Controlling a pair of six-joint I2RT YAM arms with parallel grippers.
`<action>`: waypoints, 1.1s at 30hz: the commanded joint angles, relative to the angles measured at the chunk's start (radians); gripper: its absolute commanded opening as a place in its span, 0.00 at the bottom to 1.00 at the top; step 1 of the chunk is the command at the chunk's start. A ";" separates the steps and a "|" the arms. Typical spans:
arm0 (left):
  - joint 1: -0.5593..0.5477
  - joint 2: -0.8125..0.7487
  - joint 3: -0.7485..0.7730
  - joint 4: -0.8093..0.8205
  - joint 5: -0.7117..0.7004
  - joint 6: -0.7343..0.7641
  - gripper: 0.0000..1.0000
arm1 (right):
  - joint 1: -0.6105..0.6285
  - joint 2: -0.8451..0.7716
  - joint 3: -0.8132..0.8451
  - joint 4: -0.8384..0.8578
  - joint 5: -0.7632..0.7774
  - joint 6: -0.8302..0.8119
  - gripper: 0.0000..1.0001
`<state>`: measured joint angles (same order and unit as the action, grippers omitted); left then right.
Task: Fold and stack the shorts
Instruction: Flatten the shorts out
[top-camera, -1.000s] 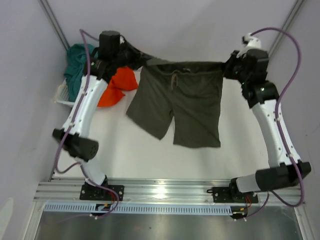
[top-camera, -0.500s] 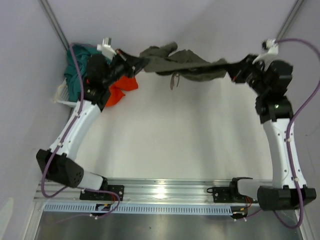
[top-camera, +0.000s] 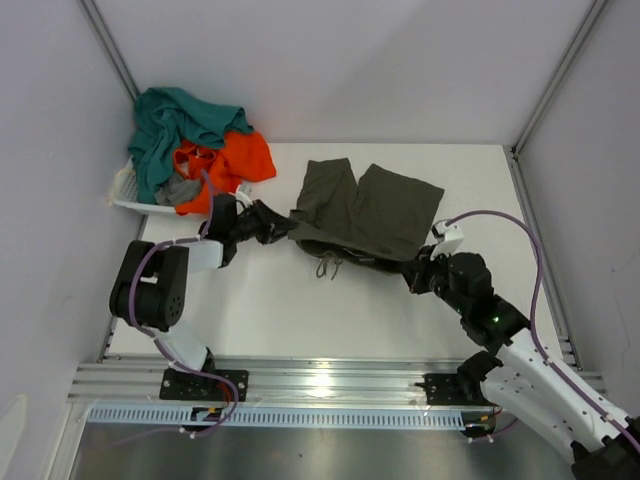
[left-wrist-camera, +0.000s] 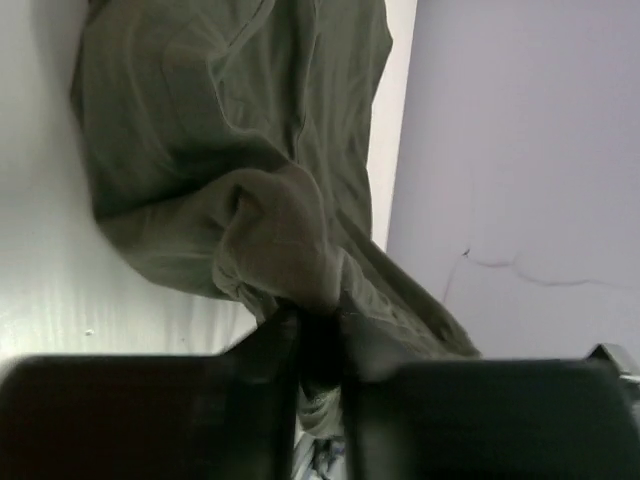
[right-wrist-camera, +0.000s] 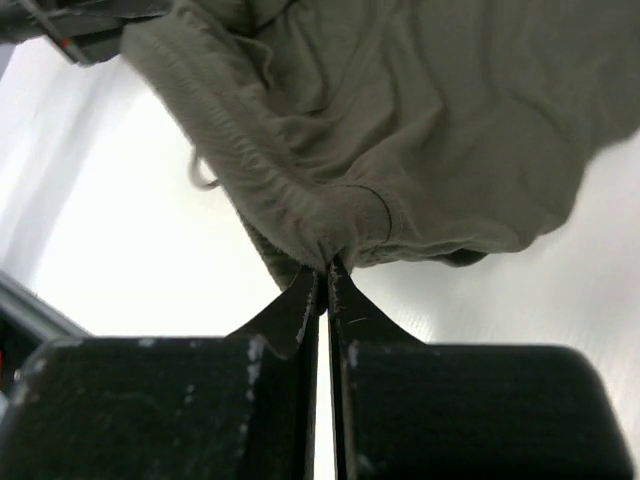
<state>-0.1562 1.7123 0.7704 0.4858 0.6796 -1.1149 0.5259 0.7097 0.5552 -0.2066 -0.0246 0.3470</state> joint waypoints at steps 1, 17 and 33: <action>0.041 -0.126 -0.028 0.090 -0.055 0.133 0.25 | 0.104 -0.076 -0.035 0.016 0.166 -0.008 0.00; 0.076 -0.727 -0.125 -0.446 -0.324 0.400 0.99 | 0.996 0.171 0.066 -0.267 0.845 0.229 0.65; -0.002 -0.622 -0.054 -0.760 -0.540 0.604 0.99 | 0.784 0.233 0.089 -0.163 0.615 0.308 0.77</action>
<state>-0.1383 1.0470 0.6643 -0.2188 0.2028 -0.5732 1.3537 0.9047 0.6506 -0.4435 0.6552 0.5991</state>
